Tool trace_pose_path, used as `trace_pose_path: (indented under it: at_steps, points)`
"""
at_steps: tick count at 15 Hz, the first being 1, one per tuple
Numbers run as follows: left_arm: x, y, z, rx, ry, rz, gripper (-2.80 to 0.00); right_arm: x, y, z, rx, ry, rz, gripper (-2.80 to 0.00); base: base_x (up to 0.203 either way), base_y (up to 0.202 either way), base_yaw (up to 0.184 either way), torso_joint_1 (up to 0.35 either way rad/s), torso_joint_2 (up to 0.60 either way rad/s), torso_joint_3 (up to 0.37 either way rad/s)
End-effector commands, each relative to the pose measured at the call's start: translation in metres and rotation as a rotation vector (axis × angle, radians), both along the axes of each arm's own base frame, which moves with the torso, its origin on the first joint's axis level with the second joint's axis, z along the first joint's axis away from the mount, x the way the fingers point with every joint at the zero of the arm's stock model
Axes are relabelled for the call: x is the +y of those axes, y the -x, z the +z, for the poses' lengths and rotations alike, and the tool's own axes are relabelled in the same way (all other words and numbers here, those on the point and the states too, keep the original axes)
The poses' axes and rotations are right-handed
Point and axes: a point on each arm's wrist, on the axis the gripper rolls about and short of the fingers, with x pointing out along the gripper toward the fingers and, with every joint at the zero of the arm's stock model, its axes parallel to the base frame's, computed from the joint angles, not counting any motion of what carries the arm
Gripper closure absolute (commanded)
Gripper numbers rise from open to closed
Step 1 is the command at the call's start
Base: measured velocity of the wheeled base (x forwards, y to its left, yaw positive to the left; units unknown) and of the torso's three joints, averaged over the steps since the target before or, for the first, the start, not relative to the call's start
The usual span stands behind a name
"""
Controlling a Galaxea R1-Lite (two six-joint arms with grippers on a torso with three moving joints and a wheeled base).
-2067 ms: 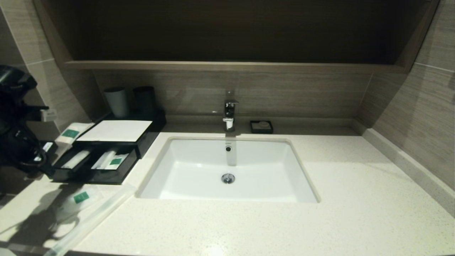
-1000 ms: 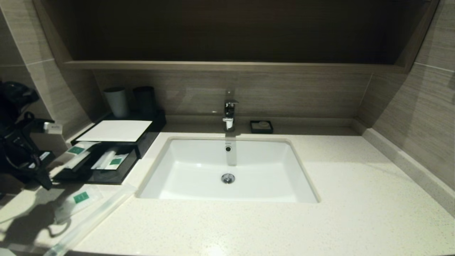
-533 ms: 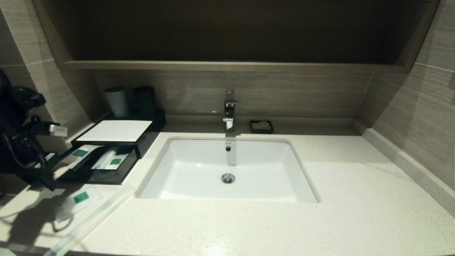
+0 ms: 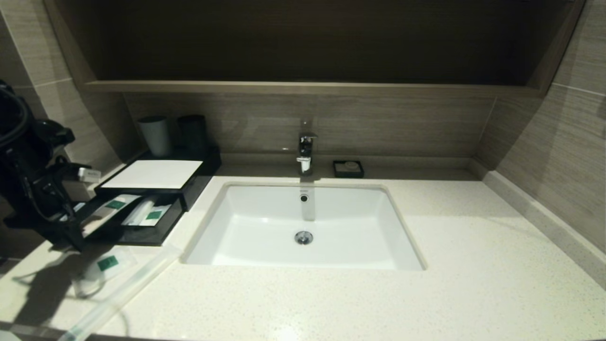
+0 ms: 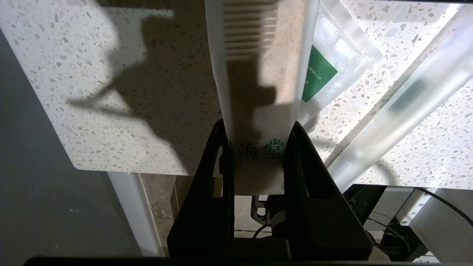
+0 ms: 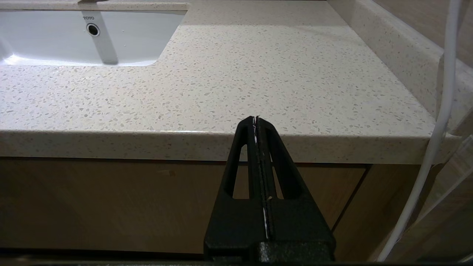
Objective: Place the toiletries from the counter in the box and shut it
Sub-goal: Place the bathroom toiletry into the drawer
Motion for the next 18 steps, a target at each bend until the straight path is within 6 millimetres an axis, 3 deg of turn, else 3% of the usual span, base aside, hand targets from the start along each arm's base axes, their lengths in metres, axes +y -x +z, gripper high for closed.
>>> trace_pose_path:
  at_steps: [1,18]
  points:
    - [-0.0018,-0.0036,-0.0048,0.017,0.005,-0.009,0.0,0.0,0.0,0.0,0.0,0.0,0.0,0.0,0.0,0.0,0.0,0.0,0.0,0.0]
    - [-0.0107,-0.0105,-0.003,-0.035,-0.002,-0.014,0.0,0.0,0.0,0.0,0.0,0.0,0.0,0.0,0.0,0.0,0.0,0.0,0.0,0.0]
